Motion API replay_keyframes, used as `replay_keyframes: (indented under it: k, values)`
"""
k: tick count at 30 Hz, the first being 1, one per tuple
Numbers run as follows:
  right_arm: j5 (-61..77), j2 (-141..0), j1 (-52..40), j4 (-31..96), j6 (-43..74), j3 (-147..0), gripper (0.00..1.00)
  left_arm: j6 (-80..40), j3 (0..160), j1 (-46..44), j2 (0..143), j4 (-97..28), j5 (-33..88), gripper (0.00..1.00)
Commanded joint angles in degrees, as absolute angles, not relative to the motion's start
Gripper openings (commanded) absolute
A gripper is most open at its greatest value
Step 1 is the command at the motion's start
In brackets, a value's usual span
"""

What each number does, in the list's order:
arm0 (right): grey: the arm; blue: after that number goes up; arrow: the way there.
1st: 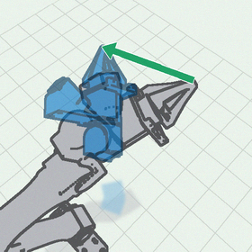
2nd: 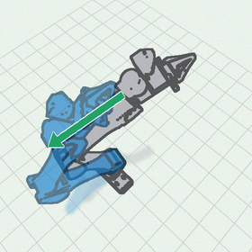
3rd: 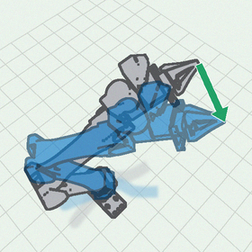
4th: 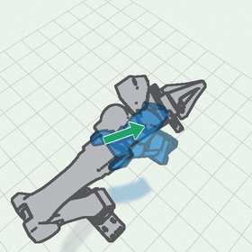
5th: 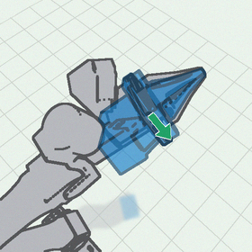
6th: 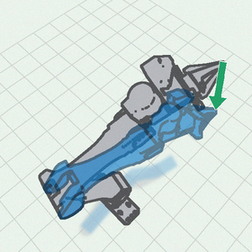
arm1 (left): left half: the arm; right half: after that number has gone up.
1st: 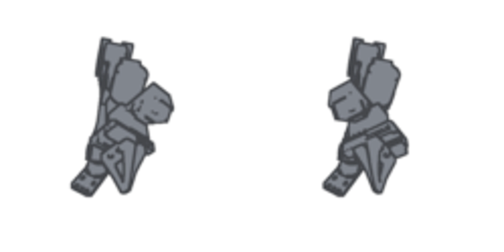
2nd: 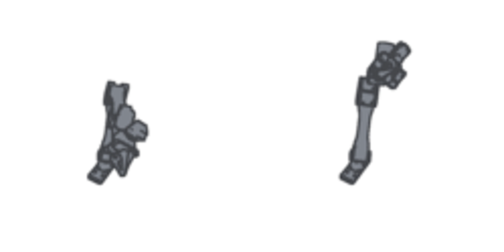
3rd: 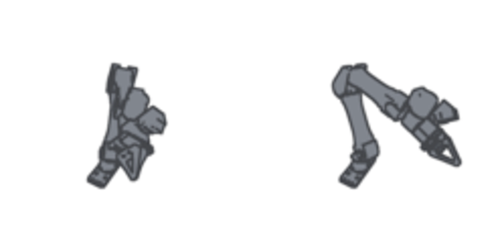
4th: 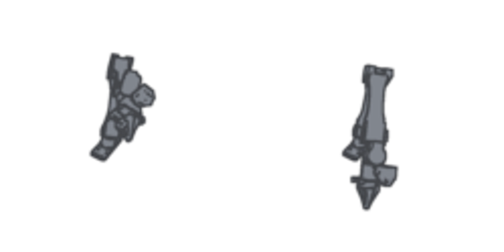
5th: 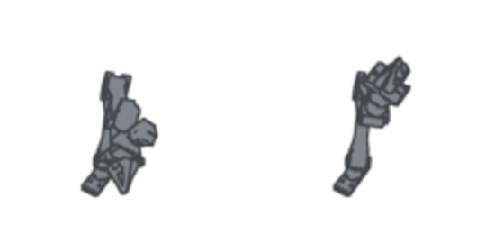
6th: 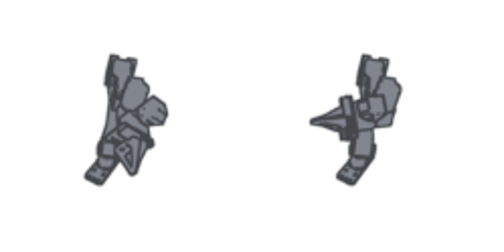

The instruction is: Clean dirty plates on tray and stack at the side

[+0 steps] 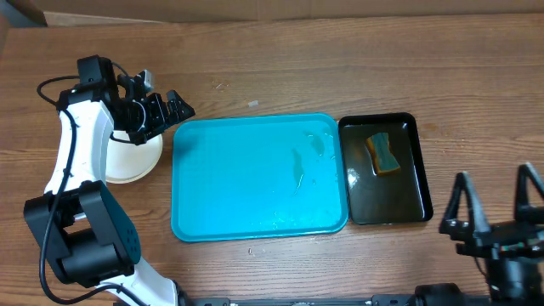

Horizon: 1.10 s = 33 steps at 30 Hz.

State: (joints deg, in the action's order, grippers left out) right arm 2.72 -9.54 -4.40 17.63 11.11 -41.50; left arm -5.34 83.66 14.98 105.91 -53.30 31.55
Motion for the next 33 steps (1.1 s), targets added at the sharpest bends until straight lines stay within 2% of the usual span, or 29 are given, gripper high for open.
replay_keyframes:
  k: [1,8,13,22,27,33]
  values:
    - [6.17,-5.17,-3.99,7.68,10.46,-32.49,1.00,-3.81,83.31,14.81,105.65,-53.28,32.38,1.00]
    - [6.57,-0.19,-3.99,-11.73,10.48,-14.81,1.00,-3.81,83.31,14.81,105.65,-53.28,32.38,1.00]
    - [6.61,-0.19,-3.99,-16.25,10.52,-7.20,1.00,-3.81,83.31,14.81,105.65,-53.28,32.40,1.00]
    - [6.48,-0.16,-3.99,-15.97,10.46,-0.36,1.00,-3.81,83.31,14.81,105.65,-53.28,32.38,1.00]
    - [6.57,-0.16,-3.99,-9.43,10.15,-0.45,1.00,-3.81,83.31,14.81,105.65,-53.28,32.38,1.00]
    - [6.59,-0.16,-4.10,1.54,3.09,-0.43,1.00,-3.81,83.31,14.81,105.65,-53.28,32.38,0.99]
